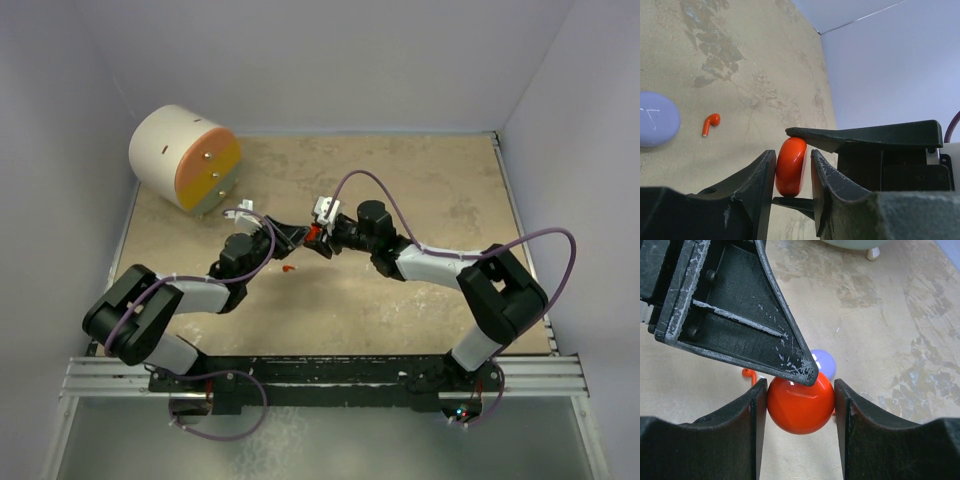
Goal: Insert the wireless bluetooth earbuds into the charging case
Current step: Pick up the charging case at the center of the board.
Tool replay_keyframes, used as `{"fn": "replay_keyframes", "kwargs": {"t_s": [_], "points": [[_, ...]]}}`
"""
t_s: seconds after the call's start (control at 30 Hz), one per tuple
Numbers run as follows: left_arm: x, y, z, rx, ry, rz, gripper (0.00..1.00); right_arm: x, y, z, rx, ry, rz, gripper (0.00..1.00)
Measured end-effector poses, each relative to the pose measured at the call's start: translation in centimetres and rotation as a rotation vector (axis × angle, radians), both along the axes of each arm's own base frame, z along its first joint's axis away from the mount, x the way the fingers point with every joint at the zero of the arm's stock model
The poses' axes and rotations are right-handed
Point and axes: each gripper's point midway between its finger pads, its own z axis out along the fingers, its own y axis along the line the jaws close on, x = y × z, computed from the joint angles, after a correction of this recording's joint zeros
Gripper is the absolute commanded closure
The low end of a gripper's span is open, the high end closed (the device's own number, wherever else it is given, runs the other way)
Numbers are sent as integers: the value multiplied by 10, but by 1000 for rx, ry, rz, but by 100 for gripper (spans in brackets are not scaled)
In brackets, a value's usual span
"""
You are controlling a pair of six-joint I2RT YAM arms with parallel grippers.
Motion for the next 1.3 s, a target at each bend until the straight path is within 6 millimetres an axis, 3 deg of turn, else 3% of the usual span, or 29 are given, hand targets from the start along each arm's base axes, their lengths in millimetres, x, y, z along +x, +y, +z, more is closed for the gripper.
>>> {"fn": "replay_keyframes", "kwargs": {"t_s": [0.33,0.53,0.63,0.8,0.87,1.1,1.3], "points": [[-1,-2,-5,6,9,-6,75,-3,2,0,2,0,18,100],[-1,-3,-5,12,4,-8,98,-3,2,0,0,3,19,100],[-1,-3,-4,13,0,-8,100,-3,2,0,1,3,19,70],[0,-2,-2,14,-10,-2,100,-3,2,1,3,9,17,30],[0,-1,0,12,-15,3,100,-3,2,1,7,16,12,10],[-1,6,23,-8,-49,35,100,-8,-10,31,60,9,-58,0],[-3,16,40,-17,-67,71,100,-19,-43,65,153,26,-213,0]]}}
